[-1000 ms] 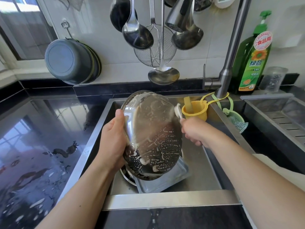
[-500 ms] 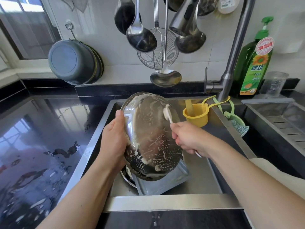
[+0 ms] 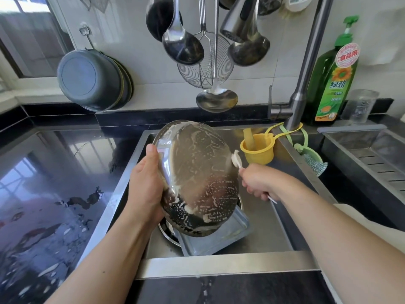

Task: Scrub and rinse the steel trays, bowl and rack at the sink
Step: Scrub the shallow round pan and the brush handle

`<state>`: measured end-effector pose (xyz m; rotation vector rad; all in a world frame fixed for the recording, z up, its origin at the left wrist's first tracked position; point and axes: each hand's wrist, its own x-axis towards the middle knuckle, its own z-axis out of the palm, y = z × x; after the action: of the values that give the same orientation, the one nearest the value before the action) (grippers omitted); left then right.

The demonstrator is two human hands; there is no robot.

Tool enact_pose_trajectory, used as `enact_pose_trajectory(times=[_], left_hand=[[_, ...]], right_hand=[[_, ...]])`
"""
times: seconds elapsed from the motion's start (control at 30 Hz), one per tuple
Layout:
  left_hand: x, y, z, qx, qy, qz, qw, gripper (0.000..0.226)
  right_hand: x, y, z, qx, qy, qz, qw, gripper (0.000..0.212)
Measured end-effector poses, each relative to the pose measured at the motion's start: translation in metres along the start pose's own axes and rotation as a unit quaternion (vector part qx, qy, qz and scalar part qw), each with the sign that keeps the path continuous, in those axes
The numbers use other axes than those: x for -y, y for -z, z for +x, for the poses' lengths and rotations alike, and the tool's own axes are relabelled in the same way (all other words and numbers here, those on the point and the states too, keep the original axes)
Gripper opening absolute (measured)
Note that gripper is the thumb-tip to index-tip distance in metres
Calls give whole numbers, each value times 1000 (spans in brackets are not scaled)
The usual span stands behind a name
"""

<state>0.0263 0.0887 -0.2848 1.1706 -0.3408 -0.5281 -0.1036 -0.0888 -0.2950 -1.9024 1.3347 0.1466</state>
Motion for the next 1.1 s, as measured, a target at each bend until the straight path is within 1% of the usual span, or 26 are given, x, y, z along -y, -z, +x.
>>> enact_pose_trajectory(times=[0.13, 0.2, 0.27, 0.37, 0.4, 0.5, 0.57, 0.6, 0.67, 0.73, 0.77, 0.8, 0.83, 0.9, 0.93, 0.97, 1.03, 1.1], left_hand=[[-5, 0, 7, -33, 22, -36, 999, 54], [-5, -1, 6, -49, 27, -44, 997, 51], [-5, 0, 4, -51, 27, -39, 998, 49], [-8, -1, 2, -48, 33, -52, 997, 48], [-10, -1, 3, -47, 36, -56, 997, 48], [-11, -3, 0, -46, 35, -59, 997, 48], [-10, -1, 1, -58, 39, -73, 995, 49], [-11, 0, 2, -64, 46, -80, 994, 51], [-14, 2, 4, -57, 58, -99, 992, 56], [-15, 4, 2, -68, 63, -116, 989, 56], [-16, 3, 1, -72, 61, -120, 988, 55], [-16, 3, 0, -72, 61, -121, 988, 54], [-15, 4, 0, -74, 60, -123, 988, 55], [-17, 4, 1, -85, 55, -121, 987, 56], [-18, 4, 0, -89, 54, -121, 987, 55], [-17, 4, -1, -87, 57, -124, 987, 54], [-17, 1, -3, -83, 58, -127, 987, 54], [-18, 2, -3, -95, 58, -128, 986, 54]], right_hand=[[7, -10, -7, 1, 52, 12, 999, 42], [2, -4, -5, -12, 36, -27, 999, 44], [-3, 1, -6, -15, 4, -32, 999, 41], [2, -5, -17, 15, 66, -12, 998, 37], [4, -6, -18, 21, 74, -8, 997, 38], [0, 1, -15, -12, 69, -39, 997, 38], [-1, 2, -18, -4, 86, -23, 996, 35], [0, -1, -21, 14, 96, -23, 995, 37], [5, -6, -22, 40, 84, -29, 995, 42], [5, -3, -15, 8, 49, -82, 995, 49], [3, -1, -10, -11, 31, -91, 995, 53], [2, 1, -7, -13, 21, -84, 996, 53], [2, 2, -10, -2, 21, -73, 997, 51], [3, 0, -16, 59, 20, -81, 995, 44], [4, -1, -15, 59, 21, -92, 994, 43], [3, -1, -13, 36, 12, -96, 995, 43], [-1, -2, -10, 16, -7, -81, 997, 38], [0, -5, -11, 33, -15, -61, 997, 39]])
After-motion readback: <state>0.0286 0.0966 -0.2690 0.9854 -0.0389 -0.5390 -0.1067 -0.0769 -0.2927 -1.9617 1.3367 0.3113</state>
